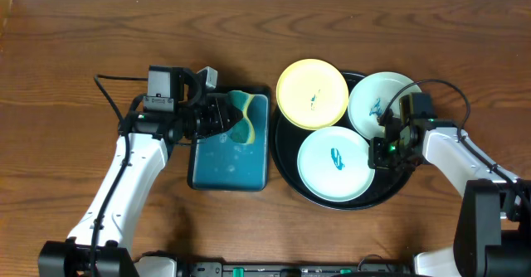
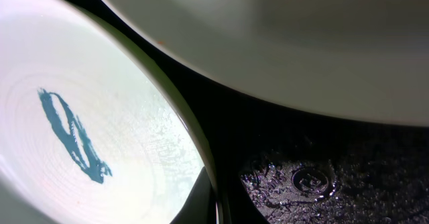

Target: Clean dirty plates on tray and stack at the side

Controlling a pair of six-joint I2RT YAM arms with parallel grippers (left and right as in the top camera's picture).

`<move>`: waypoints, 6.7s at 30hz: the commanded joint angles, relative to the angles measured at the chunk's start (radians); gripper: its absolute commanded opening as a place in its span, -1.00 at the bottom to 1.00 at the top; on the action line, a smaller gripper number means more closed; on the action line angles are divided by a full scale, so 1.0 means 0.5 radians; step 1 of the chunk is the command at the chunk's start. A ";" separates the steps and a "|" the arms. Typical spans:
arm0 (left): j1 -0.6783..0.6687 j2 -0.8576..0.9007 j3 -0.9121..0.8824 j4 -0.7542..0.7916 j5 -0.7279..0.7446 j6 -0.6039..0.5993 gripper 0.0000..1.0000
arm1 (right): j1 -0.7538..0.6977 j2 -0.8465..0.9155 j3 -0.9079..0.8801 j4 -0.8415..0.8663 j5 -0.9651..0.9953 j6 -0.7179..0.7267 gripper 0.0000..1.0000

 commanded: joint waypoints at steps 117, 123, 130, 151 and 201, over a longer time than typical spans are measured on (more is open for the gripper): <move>-0.768 0.068 0.062 -0.165 -1.583 0.500 -0.85 | 0.016 0.043 -0.046 0.021 0.089 -0.020 -0.99; -0.874 0.068 0.063 0.082 -1.083 0.291 -0.85 | 0.080 0.043 -0.046 0.022 0.014 -0.020 -0.98; -1.078 0.082 0.062 0.340 -1.035 0.005 -0.85 | 0.164 0.043 -0.046 0.038 0.025 0.068 -0.98; -1.498 0.614 0.154 0.488 -1.151 -0.587 -0.85 | 0.298 0.043 -0.047 0.018 0.055 0.183 -0.97; -1.488 1.258 0.706 -0.346 -1.494 -0.656 -0.85 | 0.316 0.043 -0.050 -0.010 0.061 0.212 -0.97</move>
